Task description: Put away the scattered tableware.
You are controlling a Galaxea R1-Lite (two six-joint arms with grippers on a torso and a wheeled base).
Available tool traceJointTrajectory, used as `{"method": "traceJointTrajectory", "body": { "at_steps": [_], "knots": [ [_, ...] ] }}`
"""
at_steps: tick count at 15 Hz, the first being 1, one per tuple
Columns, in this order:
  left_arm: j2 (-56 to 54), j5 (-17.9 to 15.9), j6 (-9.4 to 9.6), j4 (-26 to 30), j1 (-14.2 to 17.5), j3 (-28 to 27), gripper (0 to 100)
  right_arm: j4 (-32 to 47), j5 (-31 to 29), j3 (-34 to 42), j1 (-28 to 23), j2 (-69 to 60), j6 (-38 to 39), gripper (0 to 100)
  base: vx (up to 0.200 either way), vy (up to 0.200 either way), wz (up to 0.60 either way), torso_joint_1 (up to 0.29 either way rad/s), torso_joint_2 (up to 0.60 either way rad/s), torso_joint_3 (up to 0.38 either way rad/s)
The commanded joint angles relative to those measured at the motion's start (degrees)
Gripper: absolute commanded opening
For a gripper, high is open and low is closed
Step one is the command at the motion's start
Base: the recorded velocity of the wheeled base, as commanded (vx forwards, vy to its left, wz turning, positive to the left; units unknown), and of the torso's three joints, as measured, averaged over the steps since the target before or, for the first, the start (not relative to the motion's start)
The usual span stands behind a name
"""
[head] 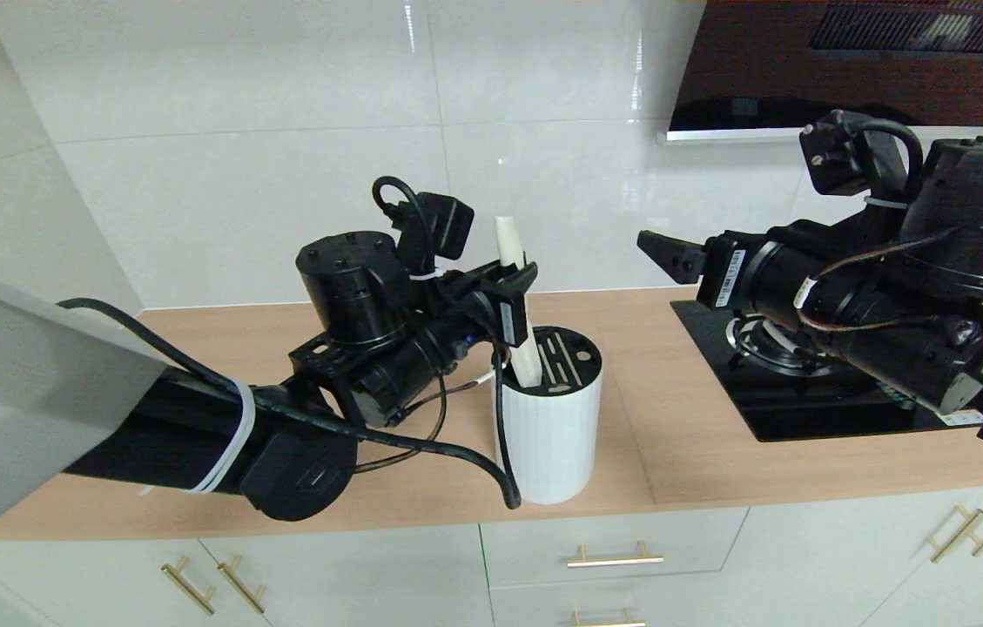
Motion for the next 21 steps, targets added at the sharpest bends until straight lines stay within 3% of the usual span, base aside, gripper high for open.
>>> {"method": "traceJointTrajectory", "body": {
  "at_steps": [1,8,16,17,21],
  "knots": [
    [1.04,-0.09,-0.06,-0.23,-0.13,-0.2,0,-0.03,-0.01,0.02,0.0,0.14,-0.01,100,0.0,0.0,0.0,0.0,0.0,0.0],
    [9.65,-0.09,-1.21,-0.06,0.49,-4.07,0,-0.03,-0.01,0.1,0.0,0.32,-0.71,100,0.0,0.0,0.0,0.0,0.0,0.0],
    [11.76,0.0,-1.21,0.03,1.1,-5.21,0,-0.12,-0.01,0.1,0.0,0.32,-0.88,100,0.0,0.0,0.0,0.0,0.0,0.0],
    [11.76,0.09,-1.21,0.03,1.1,-5.47,100,-0.03,-0.1,0.19,0.0,0.32,-0.88,100,0.0,0.0,0.0,0.0,0.0,0.0],
    [7.98,0.18,-1.29,-0.32,1.1,-4.07,100,-0.12,-0.1,0.19,0.0,0.32,-0.8,100,0.0,0.0,0.0,0.0,0.0,0.0]
  ]
}}
